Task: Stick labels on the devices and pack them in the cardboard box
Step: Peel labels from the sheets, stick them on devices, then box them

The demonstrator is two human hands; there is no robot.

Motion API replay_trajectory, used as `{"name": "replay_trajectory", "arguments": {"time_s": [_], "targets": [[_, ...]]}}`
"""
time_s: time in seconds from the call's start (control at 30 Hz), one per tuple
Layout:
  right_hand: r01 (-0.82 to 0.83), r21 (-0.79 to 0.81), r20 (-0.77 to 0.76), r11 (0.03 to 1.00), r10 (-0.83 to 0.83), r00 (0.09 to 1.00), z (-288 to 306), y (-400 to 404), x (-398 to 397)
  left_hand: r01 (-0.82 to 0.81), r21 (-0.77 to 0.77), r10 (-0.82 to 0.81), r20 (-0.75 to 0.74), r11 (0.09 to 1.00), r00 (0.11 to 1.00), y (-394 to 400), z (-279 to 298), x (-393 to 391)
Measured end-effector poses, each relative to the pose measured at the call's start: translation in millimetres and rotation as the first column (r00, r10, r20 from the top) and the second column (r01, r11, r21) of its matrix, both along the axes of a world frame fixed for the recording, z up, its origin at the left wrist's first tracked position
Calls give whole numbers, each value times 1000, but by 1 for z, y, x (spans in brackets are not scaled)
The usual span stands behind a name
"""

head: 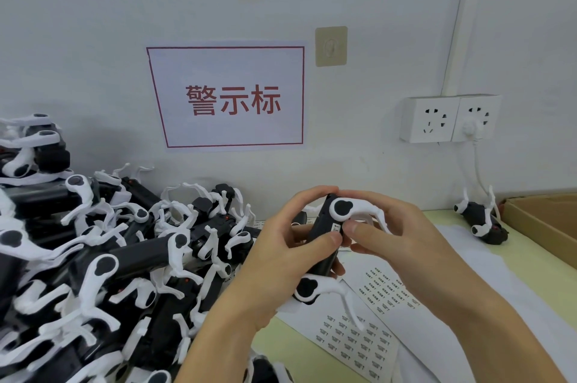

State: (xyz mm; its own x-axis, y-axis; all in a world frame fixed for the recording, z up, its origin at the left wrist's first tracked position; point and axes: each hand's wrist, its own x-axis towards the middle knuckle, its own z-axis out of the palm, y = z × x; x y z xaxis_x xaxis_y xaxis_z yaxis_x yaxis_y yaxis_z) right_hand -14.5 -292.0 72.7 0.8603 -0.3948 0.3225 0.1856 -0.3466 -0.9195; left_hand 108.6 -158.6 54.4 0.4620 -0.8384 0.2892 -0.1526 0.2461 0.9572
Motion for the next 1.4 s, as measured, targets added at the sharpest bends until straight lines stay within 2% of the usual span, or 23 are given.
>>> {"name": "replay_trajectory", "arguments": {"time_s": [0.1, 0.27, 0.57, 0.8, 0.87, 0.97, 1.07, 1.23, 1.4], "targets": [[5, -49, -36, 999, -7, 999, 1, 2, -1, -5, 4, 4, 38, 1000, 999, 1, 0, 1], [2, -10, -31, 1000, -2, 1000, 3, 2, -1, 44, 25, -45, 63, 999, 997, 5, 1, 4], [-159, -59, -79, 985, 155, 985, 1, -8, -11, 165, 99, -173, 79, 981, 982, 16, 9, 3], [-142, -10, -117, 990, 140, 983, -4, -11, -7, 149, 104, -147, -31, 983, 989, 15, 3, 7], [-130, 22, -105, 991, 132, 986, -7, -13, -7, 108, 75, -103, -65, 991, 992, 13, 3, 7], [-78, 58, -69, 995, 82, 994, -11, -16, -6, -127, 69, 126, 22, 989, 992, 9, 2, 13], [14, 126, 1, 992, -14, 1000, -15, -19, -3, -256, 22, 257, -90, 967, 962, 7, 0, 19], [143, 250, 78, 958, -168, 983, -22, -19, 10, -156, -18, 145, -276, 988, 950, 1, -2, 13], [130, 250, 100, 960, -159, 982, -24, -16, 14, -220, -155, 164, -313, 963, 935, -4, -1, 7]]}}
